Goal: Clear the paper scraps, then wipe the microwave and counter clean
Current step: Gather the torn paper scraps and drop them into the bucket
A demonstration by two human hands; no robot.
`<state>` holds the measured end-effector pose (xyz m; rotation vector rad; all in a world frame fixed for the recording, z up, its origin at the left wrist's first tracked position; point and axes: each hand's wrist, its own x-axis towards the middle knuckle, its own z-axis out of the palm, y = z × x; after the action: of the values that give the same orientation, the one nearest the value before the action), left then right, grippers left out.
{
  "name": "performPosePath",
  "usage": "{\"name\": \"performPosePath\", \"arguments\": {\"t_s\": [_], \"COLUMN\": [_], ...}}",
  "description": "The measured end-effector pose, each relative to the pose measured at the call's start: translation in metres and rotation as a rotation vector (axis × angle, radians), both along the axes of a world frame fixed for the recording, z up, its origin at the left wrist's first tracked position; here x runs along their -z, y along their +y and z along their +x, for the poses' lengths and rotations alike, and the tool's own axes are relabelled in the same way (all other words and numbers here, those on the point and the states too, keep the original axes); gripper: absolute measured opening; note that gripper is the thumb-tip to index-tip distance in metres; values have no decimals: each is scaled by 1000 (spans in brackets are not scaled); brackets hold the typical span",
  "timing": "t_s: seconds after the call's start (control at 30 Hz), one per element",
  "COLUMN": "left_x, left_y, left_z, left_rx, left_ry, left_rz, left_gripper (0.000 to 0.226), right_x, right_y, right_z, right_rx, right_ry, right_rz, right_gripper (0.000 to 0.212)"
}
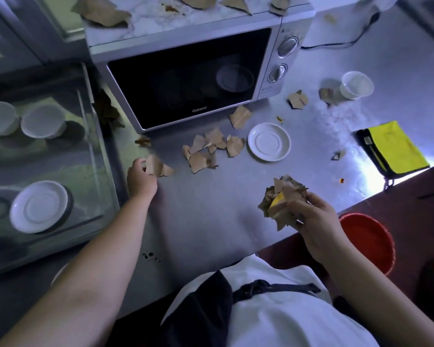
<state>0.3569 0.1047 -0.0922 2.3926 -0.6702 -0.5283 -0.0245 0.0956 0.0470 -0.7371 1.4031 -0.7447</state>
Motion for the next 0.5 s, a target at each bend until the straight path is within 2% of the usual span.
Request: {"name": "performPosePath", "arguments": {"t_s": [0.1,0.2,0.4,0.5], "left_x": [-13,-43,-129,-159], "left_y": [12,22,59,70], "left_z": [-8,-30,-89,-119], "left_rx": [-56,-49,174,220], "left_ry": [152,374,720,809], "left_rz": [-68,-201,-337,-356], "left_gripper": [46,21,15,13], "right_x": [4,6,7,8], "right_y": [-10,-21,-37,-41], "right_z": [10,24,45,54], "right_rx": [-45,-96,-204,-308], "right_ry": [-3,-7,-40,-55], "right_rz": [2,-9,16,4], "right_gripper": [26,25,18,17]}}
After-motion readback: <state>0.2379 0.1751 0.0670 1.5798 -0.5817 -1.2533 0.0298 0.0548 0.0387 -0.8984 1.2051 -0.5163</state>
